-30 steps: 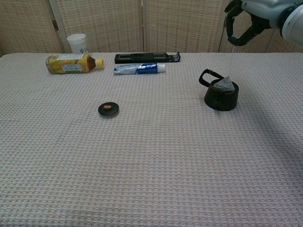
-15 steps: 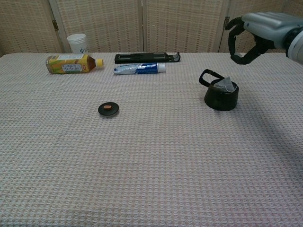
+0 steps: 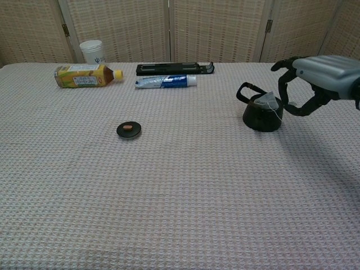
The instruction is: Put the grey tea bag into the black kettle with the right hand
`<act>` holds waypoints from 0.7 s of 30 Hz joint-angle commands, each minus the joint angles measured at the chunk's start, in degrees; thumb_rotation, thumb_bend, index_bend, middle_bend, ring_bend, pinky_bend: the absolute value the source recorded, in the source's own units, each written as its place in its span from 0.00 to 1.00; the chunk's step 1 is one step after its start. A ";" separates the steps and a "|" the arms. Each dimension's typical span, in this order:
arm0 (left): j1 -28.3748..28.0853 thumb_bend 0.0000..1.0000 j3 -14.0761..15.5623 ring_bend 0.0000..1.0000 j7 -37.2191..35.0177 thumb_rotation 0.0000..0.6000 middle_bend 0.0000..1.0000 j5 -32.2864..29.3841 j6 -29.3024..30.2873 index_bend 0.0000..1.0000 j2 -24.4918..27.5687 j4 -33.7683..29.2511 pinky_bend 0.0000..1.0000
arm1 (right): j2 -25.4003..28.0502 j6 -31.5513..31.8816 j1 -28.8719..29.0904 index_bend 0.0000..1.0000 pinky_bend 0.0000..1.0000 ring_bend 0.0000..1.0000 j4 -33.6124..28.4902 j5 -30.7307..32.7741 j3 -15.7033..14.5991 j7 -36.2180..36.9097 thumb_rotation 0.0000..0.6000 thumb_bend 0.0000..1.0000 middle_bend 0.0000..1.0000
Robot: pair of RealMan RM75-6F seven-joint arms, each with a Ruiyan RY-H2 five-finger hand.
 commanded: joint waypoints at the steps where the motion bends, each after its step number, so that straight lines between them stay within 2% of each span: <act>1: 0.03 0.10 -0.08 0.14 0.17 1.00 0.01 -0.17 -0.01 0.00 -0.01 -0.07 0.33 | 2.12 -3.94 0.42 0.22 0.00 0.00 -2.46 2.06 -1.70 -3.02 1.00 0.30 0.00; 3: 0.03 0.10 -0.16 0.14 0.12 1.00 0.01 -0.37 -0.09 0.00 0.00 -0.08 0.33 | 3.43 -5.05 0.50 0.03 0.00 0.00 -4.09 2.40 -2.12 -3.54 1.00 0.27 0.00; 4: 0.01 0.10 -0.19 0.14 0.10 1.00 0.01 -0.44 -0.14 0.00 0.00 -0.07 0.33 | 4.06 -5.38 0.49 0.00 0.00 0.00 -4.87 2.36 -2.24 -3.55 1.00 0.25 0.00; 11: -0.03 0.10 -0.30 0.14 0.45 1.00 0.01 -0.58 -0.32 0.00 -0.08 -0.13 0.33 | 9.21 -5.06 -0.83 0.00 0.00 0.00 -11.30 0.16 -3.68 -3.09 1.00 0.20 0.00; 17: 0.06 0.10 -0.25 0.14 1.37 1.00 0.01 -0.45 -0.33 0.00 -0.27 -0.42 0.33 | 12.46 -1.25 -2.92 0.00 0.00 0.00 -13.95 -3.12 -3.00 -0.32 1.00 0.20 0.00; 20: 0.09 0.10 -0.31 0.14 1.73 1.00 0.01 -0.61 -0.41 0.00 -0.38 -0.55 0.33 | 14.08 -4.01 -2.25 0.00 0.00 0.00 -13.43 -1.92 -1.92 2.59 1.00 0.27 0.01; 21: 0.11 0.10 -0.39 0.14 1.79 1.00 0.01 -0.75 -0.40 0.00 -0.41 -0.58 0.33 | 14.85 -5.35 -1.63 0.00 0.00 0.00 -12.95 -0.96 -1.46 2.70 1.00 0.36 0.07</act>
